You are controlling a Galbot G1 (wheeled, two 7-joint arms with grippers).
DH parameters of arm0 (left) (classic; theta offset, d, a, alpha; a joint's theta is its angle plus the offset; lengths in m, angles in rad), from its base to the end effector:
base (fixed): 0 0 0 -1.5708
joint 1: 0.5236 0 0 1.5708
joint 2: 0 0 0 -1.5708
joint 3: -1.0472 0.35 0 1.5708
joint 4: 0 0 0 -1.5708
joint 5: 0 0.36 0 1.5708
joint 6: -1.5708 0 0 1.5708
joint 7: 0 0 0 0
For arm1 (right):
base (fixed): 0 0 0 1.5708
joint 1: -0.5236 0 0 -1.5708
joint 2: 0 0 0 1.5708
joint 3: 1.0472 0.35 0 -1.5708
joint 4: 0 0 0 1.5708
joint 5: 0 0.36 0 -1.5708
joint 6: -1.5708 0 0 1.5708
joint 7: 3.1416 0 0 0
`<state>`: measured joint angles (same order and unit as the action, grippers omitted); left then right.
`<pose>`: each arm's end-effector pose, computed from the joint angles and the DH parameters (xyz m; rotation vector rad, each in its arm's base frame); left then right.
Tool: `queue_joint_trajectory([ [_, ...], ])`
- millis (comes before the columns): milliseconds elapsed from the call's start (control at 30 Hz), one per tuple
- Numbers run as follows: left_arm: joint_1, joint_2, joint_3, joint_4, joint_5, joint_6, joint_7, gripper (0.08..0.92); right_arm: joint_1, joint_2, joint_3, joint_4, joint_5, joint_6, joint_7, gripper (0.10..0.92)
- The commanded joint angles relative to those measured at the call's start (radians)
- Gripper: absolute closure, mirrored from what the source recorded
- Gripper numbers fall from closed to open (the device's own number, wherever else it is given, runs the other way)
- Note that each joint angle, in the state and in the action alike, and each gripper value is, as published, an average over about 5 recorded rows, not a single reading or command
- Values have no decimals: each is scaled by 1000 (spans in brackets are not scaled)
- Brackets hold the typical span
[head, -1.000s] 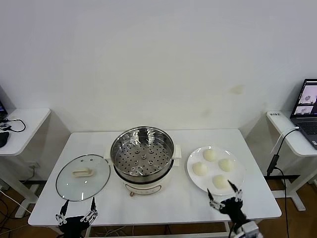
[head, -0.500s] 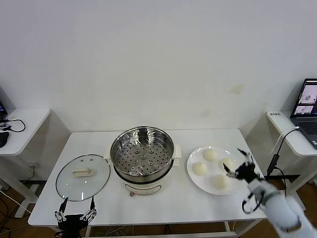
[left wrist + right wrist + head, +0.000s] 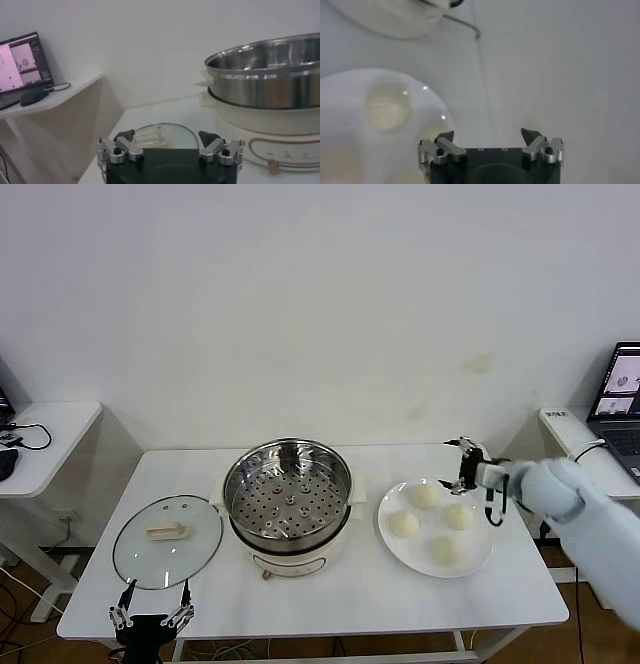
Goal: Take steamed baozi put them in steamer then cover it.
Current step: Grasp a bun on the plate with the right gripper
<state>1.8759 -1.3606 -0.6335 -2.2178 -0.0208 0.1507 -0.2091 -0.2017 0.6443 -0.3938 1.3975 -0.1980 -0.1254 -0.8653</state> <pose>0.1019 0.0586 -0.2939 0.2339 -2.8150 -0.3507 0.4967 -0.1603 -0.1522 1.1476 -1.8083 1.6280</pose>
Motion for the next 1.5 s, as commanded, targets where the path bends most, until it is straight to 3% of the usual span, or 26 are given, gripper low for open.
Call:
queue_joint_trajectory([
  [33,0,2,-2,3,6,4,1,177,307,-3,-333,-152,34,24,-212,203],
  [667,-1,-1,-29,16,7,-6,1,177,283,315,-343,-537,-57,95,-240,203],
  [1267,8,-4,-38,16,14,-19,0,177,229,443,-313,-662,-156,96,-191,205],
  [1500,9,-3,-38,14,16,-19,0,177,214,475,-272,-722,-200,101,-165,242],
])
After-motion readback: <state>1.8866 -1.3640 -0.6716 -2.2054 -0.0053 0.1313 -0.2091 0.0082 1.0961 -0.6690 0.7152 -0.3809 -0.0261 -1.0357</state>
